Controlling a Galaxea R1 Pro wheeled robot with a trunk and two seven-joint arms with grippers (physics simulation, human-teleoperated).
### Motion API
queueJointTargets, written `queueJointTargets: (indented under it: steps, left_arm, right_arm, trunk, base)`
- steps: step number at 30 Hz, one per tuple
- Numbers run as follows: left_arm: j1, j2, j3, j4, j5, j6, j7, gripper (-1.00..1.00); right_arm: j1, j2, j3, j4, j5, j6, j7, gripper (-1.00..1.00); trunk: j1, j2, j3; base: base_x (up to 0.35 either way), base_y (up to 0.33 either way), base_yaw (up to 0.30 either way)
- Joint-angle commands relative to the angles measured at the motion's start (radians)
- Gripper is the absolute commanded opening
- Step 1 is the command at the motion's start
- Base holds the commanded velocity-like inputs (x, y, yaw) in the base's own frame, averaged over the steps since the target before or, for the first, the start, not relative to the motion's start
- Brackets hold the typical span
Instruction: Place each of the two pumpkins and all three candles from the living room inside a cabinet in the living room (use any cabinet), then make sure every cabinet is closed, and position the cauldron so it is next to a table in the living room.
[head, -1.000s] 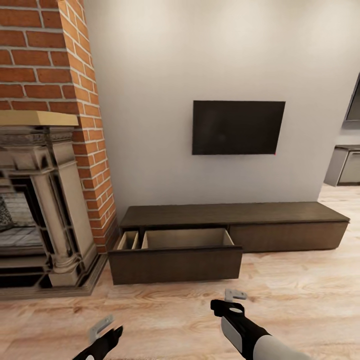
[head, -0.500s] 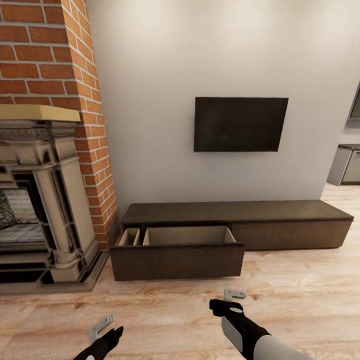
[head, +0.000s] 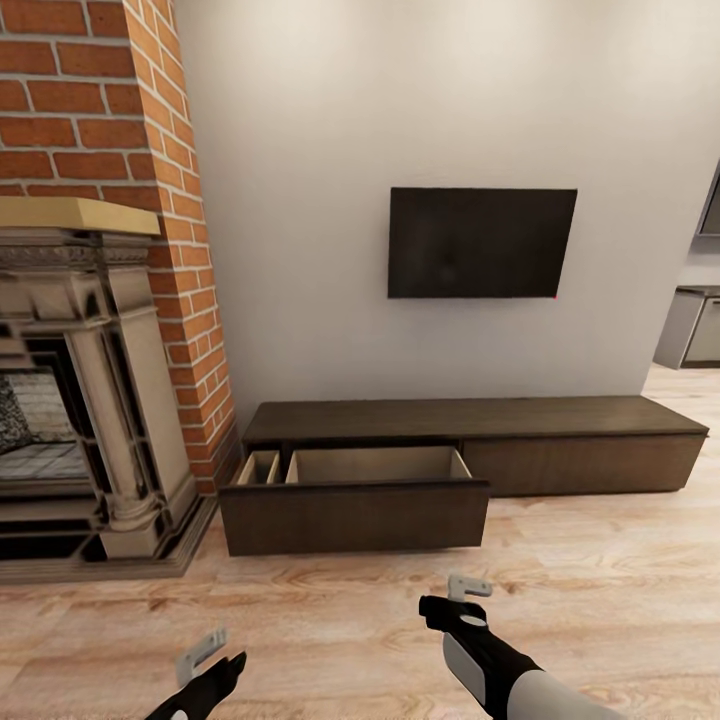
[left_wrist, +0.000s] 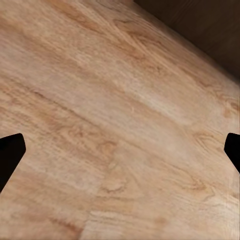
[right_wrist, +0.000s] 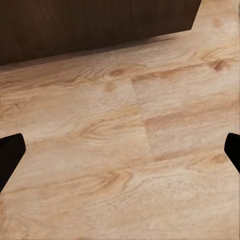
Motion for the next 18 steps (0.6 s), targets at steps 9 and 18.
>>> queueJointTargets:
  steps: [9,18]
  left_arm:
    - [-0.003,0.007,-0.001,-0.022,0.007,0.014,-0.001,1.0]
    - [-0.099,0.001,-0.001,-0.067,0.008,0.021,0.008,1.0]
  right_arm:
    - [0.002,0.001,0.008,0.0,-0.012,-0.063,-0.007,1.0]
    - [0.004,0.001,0.007,0.0,-0.013,-0.068,-0.007,1.0]
  trunk:
    - [0.034,-0.064,-0.029]
    - [0.069,-0.127,-0.057]
  base:
    - [0.0,0.0,0.0]
    - [0.0,0.0,0.0]
